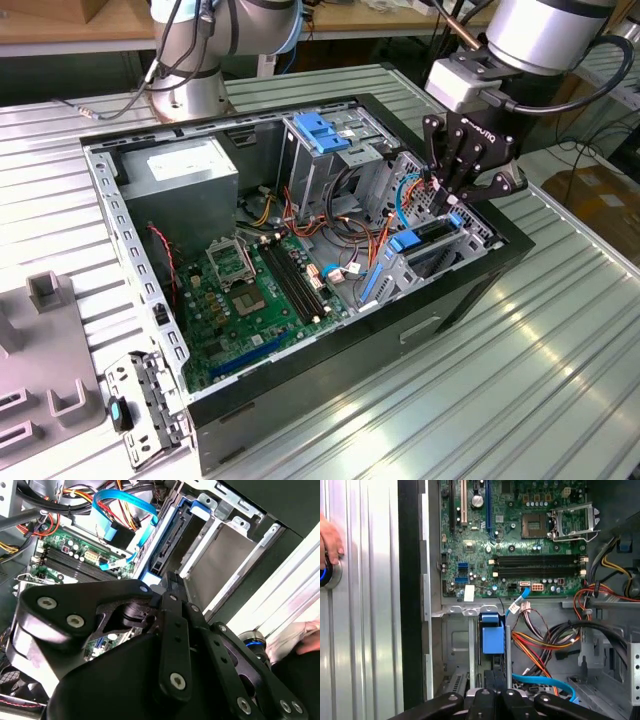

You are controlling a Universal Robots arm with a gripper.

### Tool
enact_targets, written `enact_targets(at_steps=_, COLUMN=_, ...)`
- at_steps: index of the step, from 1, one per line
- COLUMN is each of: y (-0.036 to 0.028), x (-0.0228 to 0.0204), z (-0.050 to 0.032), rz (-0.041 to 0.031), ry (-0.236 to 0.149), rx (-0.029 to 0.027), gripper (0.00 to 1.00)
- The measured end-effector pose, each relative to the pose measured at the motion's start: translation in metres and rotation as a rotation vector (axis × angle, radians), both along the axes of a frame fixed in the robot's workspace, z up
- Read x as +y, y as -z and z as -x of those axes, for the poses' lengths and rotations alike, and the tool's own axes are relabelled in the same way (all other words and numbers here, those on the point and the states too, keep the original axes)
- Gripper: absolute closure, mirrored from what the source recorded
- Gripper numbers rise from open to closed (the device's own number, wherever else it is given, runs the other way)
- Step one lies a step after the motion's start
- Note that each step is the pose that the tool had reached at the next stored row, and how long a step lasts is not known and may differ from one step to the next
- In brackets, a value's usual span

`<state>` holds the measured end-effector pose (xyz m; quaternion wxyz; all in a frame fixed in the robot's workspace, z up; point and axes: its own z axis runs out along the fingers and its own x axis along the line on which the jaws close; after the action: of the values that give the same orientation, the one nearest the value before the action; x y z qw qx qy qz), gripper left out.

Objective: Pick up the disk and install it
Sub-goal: 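Insert the disk into the insertion slot, then insert the first disk wire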

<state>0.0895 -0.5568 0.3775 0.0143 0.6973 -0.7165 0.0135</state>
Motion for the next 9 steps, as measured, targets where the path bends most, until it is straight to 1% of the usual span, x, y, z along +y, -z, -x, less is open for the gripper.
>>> enact_targets(at_steps=9, y=0.0000, x=0.0000, z=-0.0004, rz=0.0000, ry=0.000, rx=0.0000, gripper=0.89)
